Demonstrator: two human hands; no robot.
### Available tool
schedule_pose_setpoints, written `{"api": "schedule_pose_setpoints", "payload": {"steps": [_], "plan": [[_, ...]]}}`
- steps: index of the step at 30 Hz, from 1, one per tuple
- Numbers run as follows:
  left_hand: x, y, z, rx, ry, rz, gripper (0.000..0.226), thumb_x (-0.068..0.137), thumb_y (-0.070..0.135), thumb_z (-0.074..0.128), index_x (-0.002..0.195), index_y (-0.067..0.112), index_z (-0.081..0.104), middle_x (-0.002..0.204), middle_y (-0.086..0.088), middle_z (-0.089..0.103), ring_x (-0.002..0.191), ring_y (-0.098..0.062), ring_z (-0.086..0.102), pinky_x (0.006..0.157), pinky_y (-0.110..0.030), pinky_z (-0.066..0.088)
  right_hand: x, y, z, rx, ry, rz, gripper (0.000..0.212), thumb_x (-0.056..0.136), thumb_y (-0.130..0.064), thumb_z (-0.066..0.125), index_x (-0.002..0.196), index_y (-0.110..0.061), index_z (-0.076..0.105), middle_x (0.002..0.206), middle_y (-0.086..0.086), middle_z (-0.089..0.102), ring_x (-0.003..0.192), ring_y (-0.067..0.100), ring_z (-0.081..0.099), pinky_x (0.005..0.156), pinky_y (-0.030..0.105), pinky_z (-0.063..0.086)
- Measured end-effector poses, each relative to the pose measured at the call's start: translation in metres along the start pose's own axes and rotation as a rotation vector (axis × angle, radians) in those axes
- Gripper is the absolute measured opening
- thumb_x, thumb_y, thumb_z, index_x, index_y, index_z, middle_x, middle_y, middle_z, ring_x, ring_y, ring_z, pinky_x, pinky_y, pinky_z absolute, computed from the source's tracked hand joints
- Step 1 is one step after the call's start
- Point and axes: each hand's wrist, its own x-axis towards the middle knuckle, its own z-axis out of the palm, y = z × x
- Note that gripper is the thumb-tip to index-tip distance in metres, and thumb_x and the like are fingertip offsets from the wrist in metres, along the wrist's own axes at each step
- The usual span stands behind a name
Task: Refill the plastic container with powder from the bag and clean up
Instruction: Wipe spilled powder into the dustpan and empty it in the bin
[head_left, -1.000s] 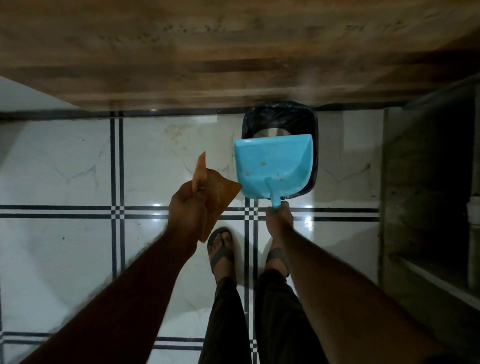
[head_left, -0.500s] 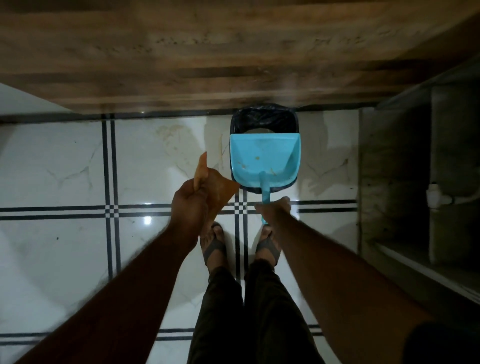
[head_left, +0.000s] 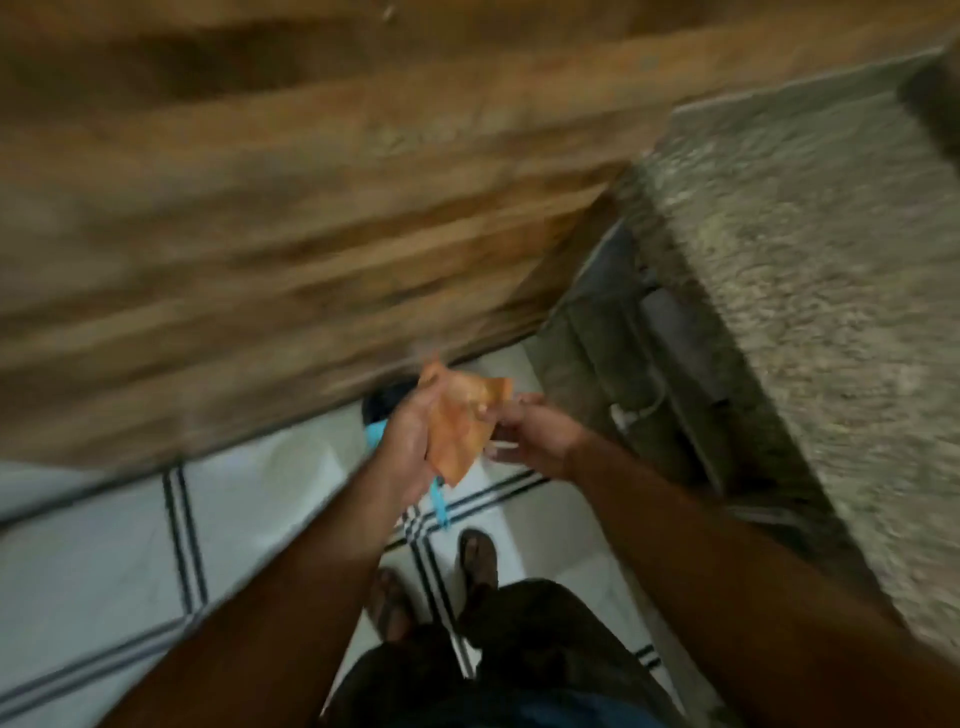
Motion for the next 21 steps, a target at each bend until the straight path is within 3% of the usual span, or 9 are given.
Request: {"api": "schedule_pose_setpoints", "payload": {"steps": [2,4,6,10,14,17,18,20,21], "plan": [[0.001,0.003,0.037,0.226,-0.008,0.069,0.096,0.072,0.041,0.09,0.152,0.0,0.055,0.127,-0.023,0.071,0.101,-0.028,0.072,0.084,-0.039,0.061,-0.037,-0.02,-0.022,-0.05,0.12,-0.084,0.015,0.094,-0.007,0.076,0.084,-0.018,0.074,0.076,-0.005,0.077,0.075,0.011,0.071,0.08,0.033,0.058],[0.004,0.003,0.081,0.47,0.02,0.194,0.075,0.066,0.032,0.086,0.134,0.008,0.068,0.114,-0.012,0.079,0.09,-0.023,0.074,0.072,-0.034,0.062,-0.075,-0.035,-0.051,-0.021,0.215,-0.174,0.013,0.089,-0.007,0.08,0.084,-0.018,0.073,0.075,-0.003,0.076,0.072,0.014,0.07,0.083,0.038,0.059],[0.001,0.006,0.131,0.698,0.041,0.276,0.055,0.056,0.032,0.082,0.108,0.013,0.072,0.101,-0.012,0.082,0.081,-0.026,0.076,0.068,-0.039,0.065,-0.108,-0.049,-0.086,0.043,0.27,-0.285,0.01,0.084,-0.008,0.082,0.082,-0.017,0.077,0.078,0.005,0.077,0.074,0.02,0.072,0.087,0.047,0.061],[0.018,0.005,0.239,0.874,-0.092,0.316,0.021,0.081,0.006,0.076,0.1,0.01,0.073,0.092,-0.012,0.079,0.076,-0.025,0.076,0.055,-0.03,0.055,-0.157,-0.077,-0.174,0.101,0.426,-0.425,0.015,0.092,0.005,0.07,0.091,-0.007,0.079,0.085,0.014,0.08,0.068,0.022,0.076,0.063,0.034,0.063],[0.066,-0.005,0.333,0.978,-0.114,0.306,0.014,0.076,0.008,0.062,0.085,0.01,0.072,0.083,-0.01,0.077,0.077,-0.031,0.075,0.053,-0.026,0.05,-0.175,-0.1,-0.264,0.214,0.605,-0.406,0.011,0.093,0.003,0.071,0.094,-0.007,0.075,0.093,0.014,0.08,0.083,0.027,0.077,0.081,0.047,0.065],[0.104,-0.015,0.39,1.037,-0.108,0.306,0.025,0.076,0.007,0.061,0.095,0.008,0.077,0.09,-0.019,0.081,0.085,-0.041,0.078,0.06,-0.042,0.06,-0.166,-0.102,-0.32,0.246,0.7,-0.35,0.012,0.091,0.003,0.076,0.098,-0.006,0.073,0.099,0.018,0.078,0.08,0.026,0.076,0.061,0.037,0.066],[0.115,-0.019,0.403,1.1,-0.093,0.324,0.022,0.081,0.006,0.062,0.098,0.008,0.076,0.091,-0.017,0.08,0.09,-0.04,0.078,0.063,-0.039,0.059,-0.159,-0.1,-0.336,0.23,0.731,-0.327,0.013,0.091,0.001,0.078,0.101,-0.006,0.073,0.1,0.017,0.078,0.08,0.024,0.076,0.055,0.032,0.063],[0.136,-0.024,0.417,1.352,0.0,0.43,0.021,0.09,0.01,0.066,0.11,0.01,0.07,0.098,-0.012,0.077,0.105,-0.038,0.075,0.072,-0.035,0.057,-0.141,-0.092,-0.362,0.137,0.793,-0.29,0.015,0.086,-0.005,0.084,0.096,-0.011,0.075,0.103,0.014,0.079,0.084,0.024,0.075,0.058,0.031,0.063],[0.146,-0.026,0.416,1.501,0.057,0.49,0.034,0.091,0.015,0.069,0.125,0.013,0.066,0.111,-0.014,0.075,0.115,-0.039,0.071,0.084,-0.036,0.059,-0.133,-0.087,-0.373,0.047,0.827,-0.267,0.018,0.081,-0.009,0.088,0.09,-0.018,0.075,0.103,0.011,0.08,0.089,0.023,0.076,0.068,0.033,0.065]]}}
